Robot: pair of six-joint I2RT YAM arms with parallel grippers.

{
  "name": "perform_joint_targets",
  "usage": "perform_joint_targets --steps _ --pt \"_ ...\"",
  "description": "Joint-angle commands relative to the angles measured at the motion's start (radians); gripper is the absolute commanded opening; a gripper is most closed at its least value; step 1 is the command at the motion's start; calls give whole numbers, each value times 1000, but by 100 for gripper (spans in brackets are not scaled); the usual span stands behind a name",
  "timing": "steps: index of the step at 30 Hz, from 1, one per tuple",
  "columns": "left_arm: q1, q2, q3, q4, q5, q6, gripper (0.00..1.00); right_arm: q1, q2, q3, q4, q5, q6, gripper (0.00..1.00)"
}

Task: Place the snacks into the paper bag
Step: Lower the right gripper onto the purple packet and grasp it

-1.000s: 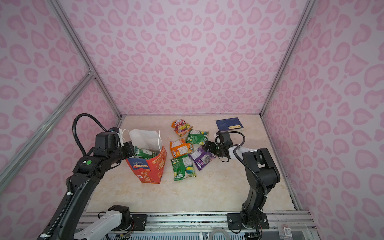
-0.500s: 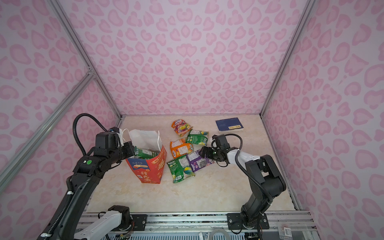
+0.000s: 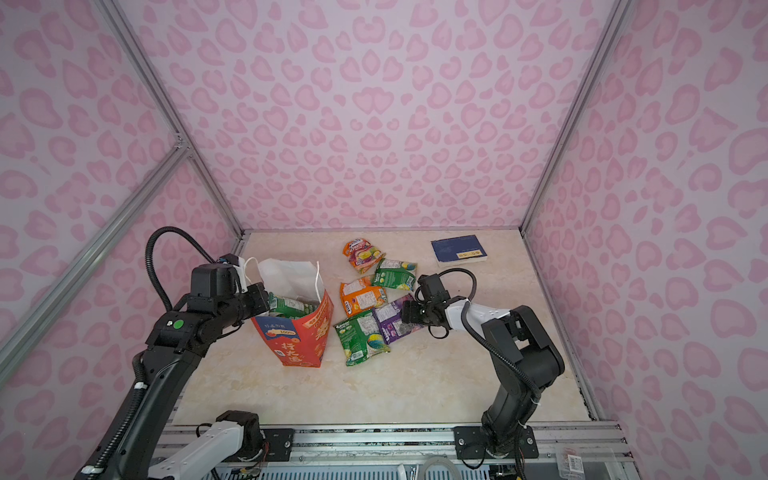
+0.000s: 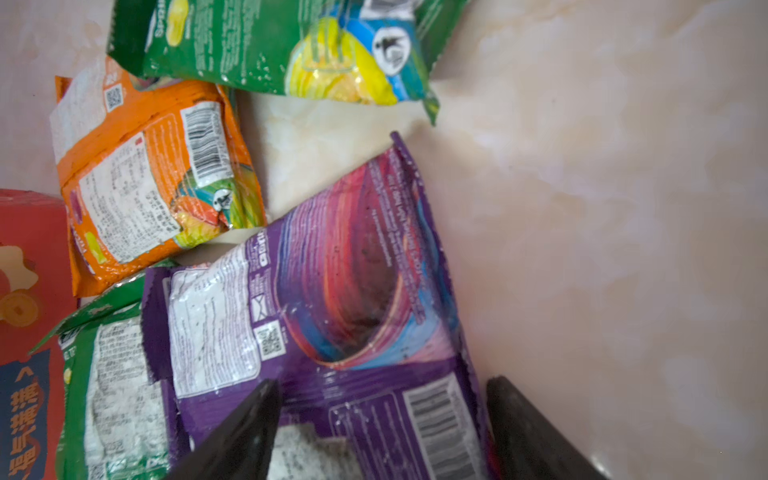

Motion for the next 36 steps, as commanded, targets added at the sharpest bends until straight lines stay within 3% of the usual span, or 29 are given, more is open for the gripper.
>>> perform_joint_targets --steps 1,10,19,36 --pt "1 0 -5 16 7 11 3 19 9 -17 -75 -9 35 72" --pt "0 0 -8 20 11 9 3 24 -74 -34 -69 -27 63 28" --pt "0 1 -8 20 17 11 3 24 -202 -3 -136 -24 61 4" --pt "1 3 -10 23 25 11 3 13 -434 45 -262 7 52 0"
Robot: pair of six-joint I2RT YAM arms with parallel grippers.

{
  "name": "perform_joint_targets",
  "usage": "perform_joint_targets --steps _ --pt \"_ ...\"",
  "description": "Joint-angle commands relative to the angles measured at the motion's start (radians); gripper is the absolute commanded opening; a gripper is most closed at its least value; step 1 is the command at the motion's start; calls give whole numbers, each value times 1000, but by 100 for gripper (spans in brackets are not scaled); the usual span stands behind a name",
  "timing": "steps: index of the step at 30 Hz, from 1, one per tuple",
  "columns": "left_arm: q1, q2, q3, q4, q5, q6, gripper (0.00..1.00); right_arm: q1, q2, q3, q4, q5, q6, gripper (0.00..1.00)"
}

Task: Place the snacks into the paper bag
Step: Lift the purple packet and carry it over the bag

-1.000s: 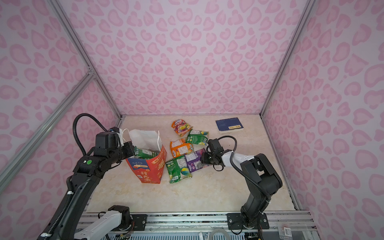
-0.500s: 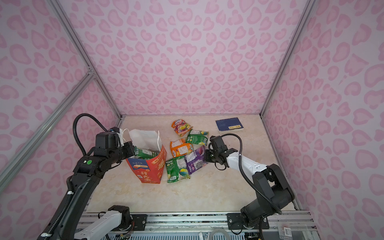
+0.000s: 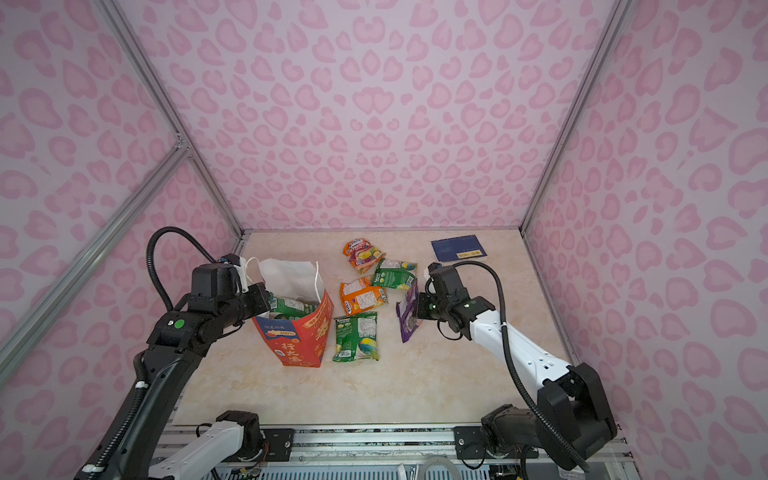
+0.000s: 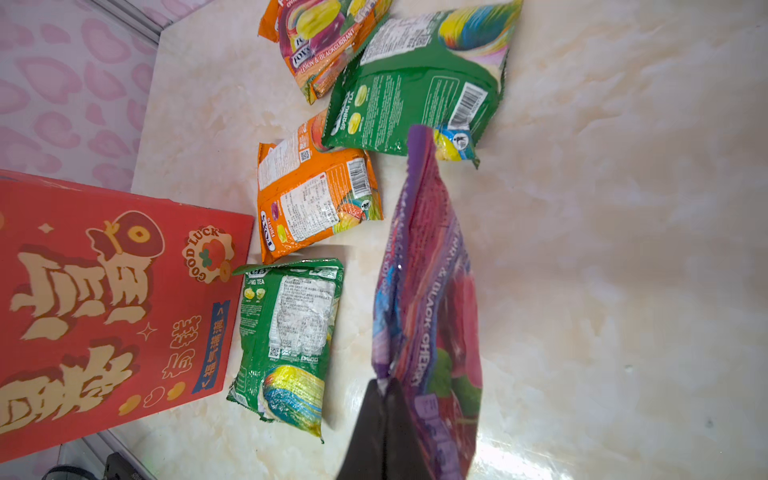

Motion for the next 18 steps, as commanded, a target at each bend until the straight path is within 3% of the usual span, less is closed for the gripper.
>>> perform_joint_targets --steps 1,18 --pt "0 3 -4 11 10 11 3 0 -39 22 -22 16 -8 0" --pt "0 3 -7 16 30 11 3 52 -254 265 -114 66 -2 0"
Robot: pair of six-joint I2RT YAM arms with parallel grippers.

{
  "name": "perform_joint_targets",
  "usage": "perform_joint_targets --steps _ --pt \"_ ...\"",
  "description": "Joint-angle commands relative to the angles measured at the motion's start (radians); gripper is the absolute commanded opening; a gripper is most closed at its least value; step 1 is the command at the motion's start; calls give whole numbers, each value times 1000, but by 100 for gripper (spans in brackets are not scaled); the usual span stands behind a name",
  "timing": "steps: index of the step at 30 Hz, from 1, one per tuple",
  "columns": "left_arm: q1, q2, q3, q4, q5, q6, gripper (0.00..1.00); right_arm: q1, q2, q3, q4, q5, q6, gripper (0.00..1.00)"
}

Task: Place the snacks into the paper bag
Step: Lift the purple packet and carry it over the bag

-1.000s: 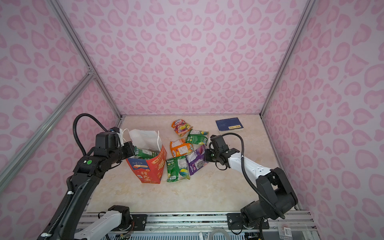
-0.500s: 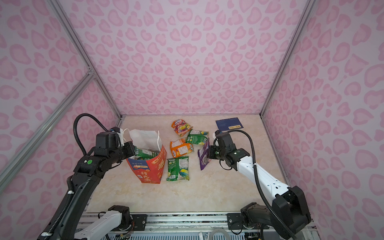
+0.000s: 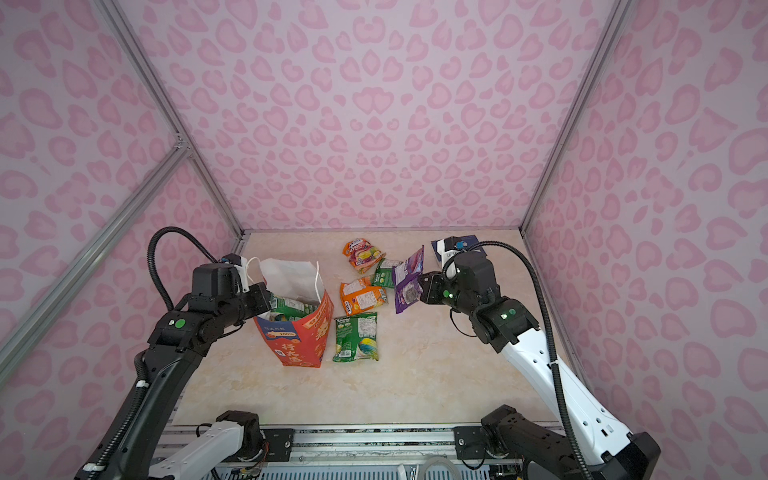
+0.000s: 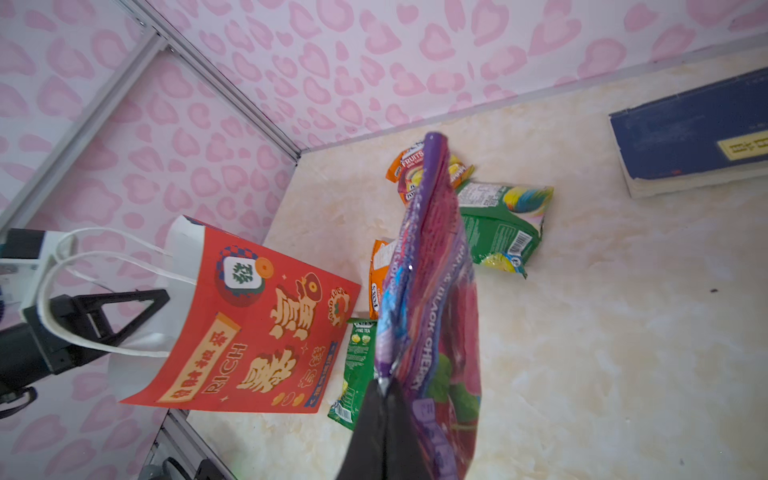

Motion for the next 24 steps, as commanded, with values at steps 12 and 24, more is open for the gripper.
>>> perform_joint_targets --steps 12,24 --pt "0 2 -7 11 20 11 3 175 174 431 -14 84 -53 0" --pt "0 8 -9 14 23 11 3 333 531 957 -54 55 -100 0"
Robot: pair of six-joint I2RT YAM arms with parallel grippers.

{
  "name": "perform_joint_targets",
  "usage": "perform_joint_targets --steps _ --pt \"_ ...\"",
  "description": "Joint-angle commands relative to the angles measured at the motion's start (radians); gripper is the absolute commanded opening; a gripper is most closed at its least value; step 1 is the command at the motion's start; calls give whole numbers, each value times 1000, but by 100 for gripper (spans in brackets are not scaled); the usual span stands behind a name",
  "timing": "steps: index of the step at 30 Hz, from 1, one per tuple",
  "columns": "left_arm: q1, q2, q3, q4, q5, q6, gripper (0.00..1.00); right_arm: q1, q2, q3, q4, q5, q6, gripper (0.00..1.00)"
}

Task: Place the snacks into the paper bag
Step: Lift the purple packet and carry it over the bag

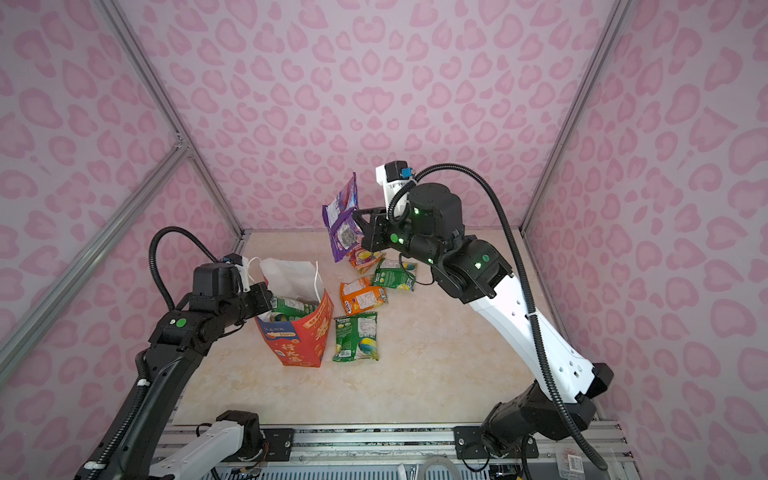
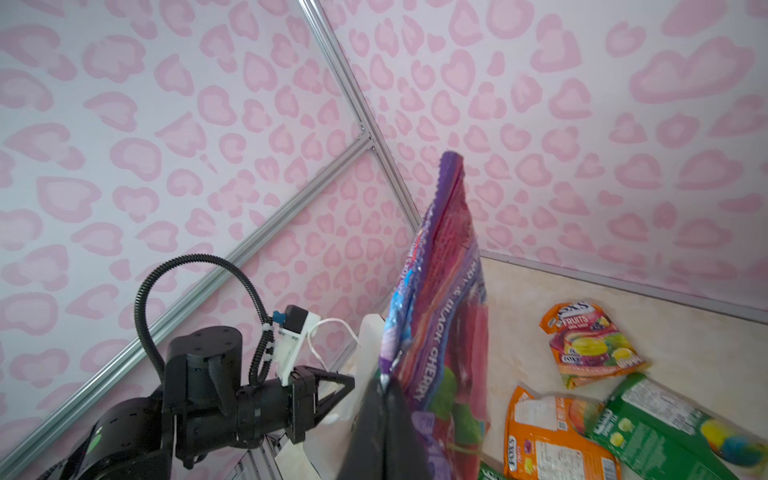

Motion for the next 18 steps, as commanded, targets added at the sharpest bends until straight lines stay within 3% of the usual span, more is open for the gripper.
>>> perform_joint_targets --steps 1,8,18 --pt "1 4 -6 7 10 11 3 30 89 121 25 -23 -22 0" --pt "1 7 -7 5 5 12 3 76 294 366 -15 -56 -5 0" --pt "0 12 -6 3 2 12 3 109 379 298 -36 -23 10 0"
